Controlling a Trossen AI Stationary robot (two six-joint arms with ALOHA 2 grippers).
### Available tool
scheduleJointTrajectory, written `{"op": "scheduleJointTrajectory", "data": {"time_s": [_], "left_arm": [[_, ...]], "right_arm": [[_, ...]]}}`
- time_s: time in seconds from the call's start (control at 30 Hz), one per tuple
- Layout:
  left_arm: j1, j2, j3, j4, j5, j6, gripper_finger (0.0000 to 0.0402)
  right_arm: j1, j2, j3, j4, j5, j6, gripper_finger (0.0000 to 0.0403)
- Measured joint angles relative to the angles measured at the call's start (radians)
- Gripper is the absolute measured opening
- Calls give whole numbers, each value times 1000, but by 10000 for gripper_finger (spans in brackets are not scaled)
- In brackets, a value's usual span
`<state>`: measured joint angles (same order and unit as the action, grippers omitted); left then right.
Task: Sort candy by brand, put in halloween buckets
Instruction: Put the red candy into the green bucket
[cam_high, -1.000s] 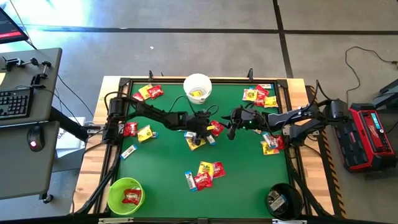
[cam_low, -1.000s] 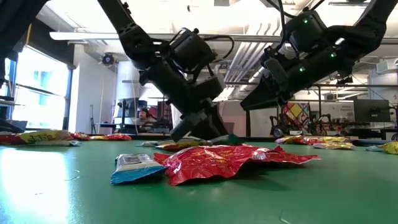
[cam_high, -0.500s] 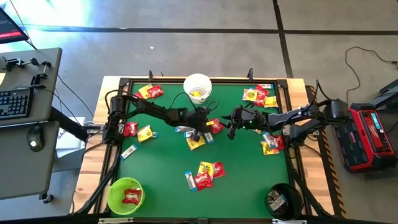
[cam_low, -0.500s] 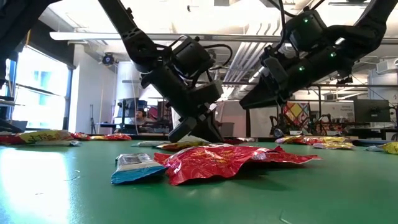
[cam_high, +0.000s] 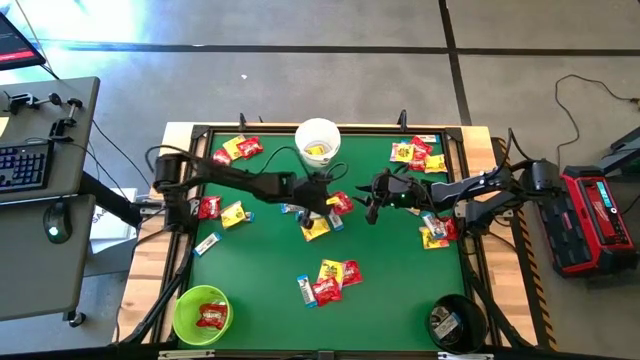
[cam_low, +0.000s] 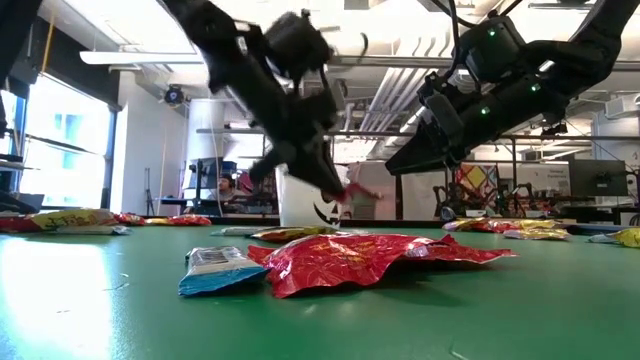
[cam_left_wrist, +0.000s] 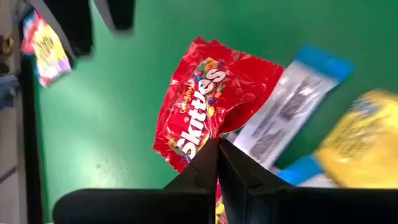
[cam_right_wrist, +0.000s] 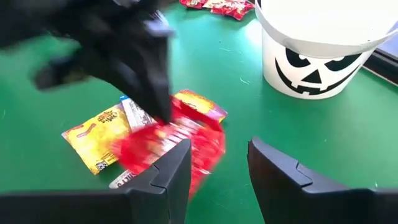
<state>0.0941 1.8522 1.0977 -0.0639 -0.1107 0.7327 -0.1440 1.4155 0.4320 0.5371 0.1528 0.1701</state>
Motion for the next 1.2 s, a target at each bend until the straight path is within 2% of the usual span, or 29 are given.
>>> {"op": "scheduleJointTrajectory", "data": {"time_s": [0.23,0.37,0.47,0.7,0.87,1.03,1.2], "left_arm": [[-98,-173,-22,-125,-27,-55,0],[-181,-271,-22,-260,-110,-78,0],[-256,-346,-22,-382,-171,-153,0],[-462,-476,-22,-656,-232,-482,0],[-635,-527,-20,-822,-236,-720,0],[-817,-533,52,-966,-223,-979,0],[-977,-533,142,-1000,-199,-1225,0]], "right_arm": [[0,0,0,1,0,-42,145],[0,0,-1,-2,4,-63,145],[0,0,0,-2,4,-66,145],[0,0,-1,-1,4,-67,145],[0,0,0,-1,4,-67,145],[0,0,-1,1,13,-67,145],[0,0,-1,6,39,-58,145]]}}
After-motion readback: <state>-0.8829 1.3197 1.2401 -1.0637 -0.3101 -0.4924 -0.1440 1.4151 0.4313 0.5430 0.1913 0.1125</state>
